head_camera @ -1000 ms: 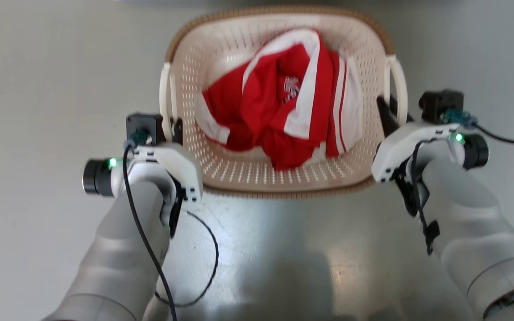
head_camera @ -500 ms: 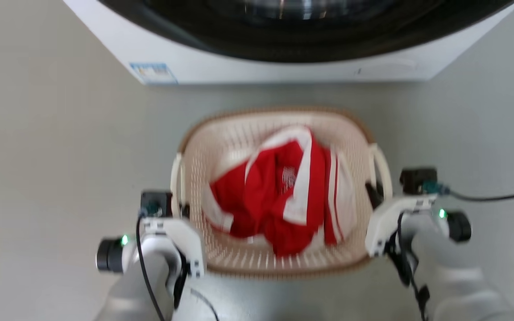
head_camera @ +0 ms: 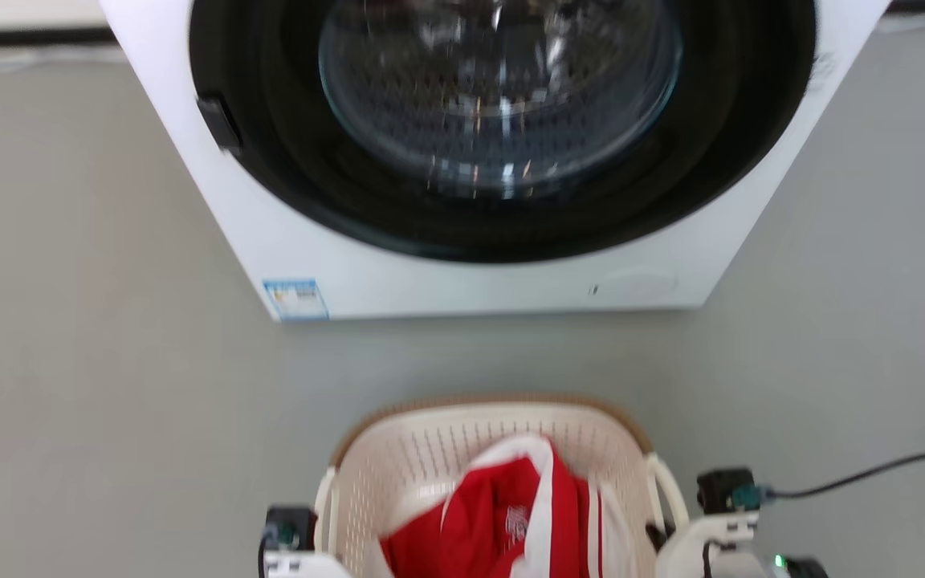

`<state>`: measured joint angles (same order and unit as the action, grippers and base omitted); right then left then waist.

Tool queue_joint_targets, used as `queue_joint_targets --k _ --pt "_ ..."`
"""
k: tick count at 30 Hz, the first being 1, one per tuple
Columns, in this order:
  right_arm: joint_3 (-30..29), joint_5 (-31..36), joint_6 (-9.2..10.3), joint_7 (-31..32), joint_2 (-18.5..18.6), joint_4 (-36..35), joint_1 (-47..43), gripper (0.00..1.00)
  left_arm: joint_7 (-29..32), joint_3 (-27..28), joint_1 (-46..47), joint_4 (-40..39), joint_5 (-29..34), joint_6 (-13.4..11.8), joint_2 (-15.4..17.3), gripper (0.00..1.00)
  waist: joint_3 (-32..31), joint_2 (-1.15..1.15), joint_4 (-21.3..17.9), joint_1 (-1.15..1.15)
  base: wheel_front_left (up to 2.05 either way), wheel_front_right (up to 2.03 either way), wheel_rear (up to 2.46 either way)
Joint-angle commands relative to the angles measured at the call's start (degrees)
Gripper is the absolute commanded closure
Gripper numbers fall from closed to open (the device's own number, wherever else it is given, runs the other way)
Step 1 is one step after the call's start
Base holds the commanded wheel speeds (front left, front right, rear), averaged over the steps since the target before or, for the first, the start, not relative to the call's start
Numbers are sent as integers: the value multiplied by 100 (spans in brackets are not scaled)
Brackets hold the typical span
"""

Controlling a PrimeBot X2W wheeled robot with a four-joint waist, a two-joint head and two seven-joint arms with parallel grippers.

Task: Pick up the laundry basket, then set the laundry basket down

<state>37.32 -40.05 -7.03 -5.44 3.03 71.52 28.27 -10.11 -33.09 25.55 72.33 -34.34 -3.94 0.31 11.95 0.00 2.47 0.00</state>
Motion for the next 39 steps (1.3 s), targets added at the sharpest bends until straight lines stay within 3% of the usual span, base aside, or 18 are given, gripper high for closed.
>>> queue_joint_targets --k 1,15,39 --pt "203 -62 -46 69 -15 -77 -226 100 -49 97 -66 -12 -57 -50 257 100 -521 0 -102 0 0 0 0" --pt "747 -714 -46 290 -15 -55 -744 100 100 -244 -648 36 -320 -91 257 100 -1355 0 -102 0 0 0 0" --pt "1408 -1415 -46 148 -15 60 -604 100 28 -430 -606 125 -490 -137 256 100 -1408 0 -89 0 0 0 0"
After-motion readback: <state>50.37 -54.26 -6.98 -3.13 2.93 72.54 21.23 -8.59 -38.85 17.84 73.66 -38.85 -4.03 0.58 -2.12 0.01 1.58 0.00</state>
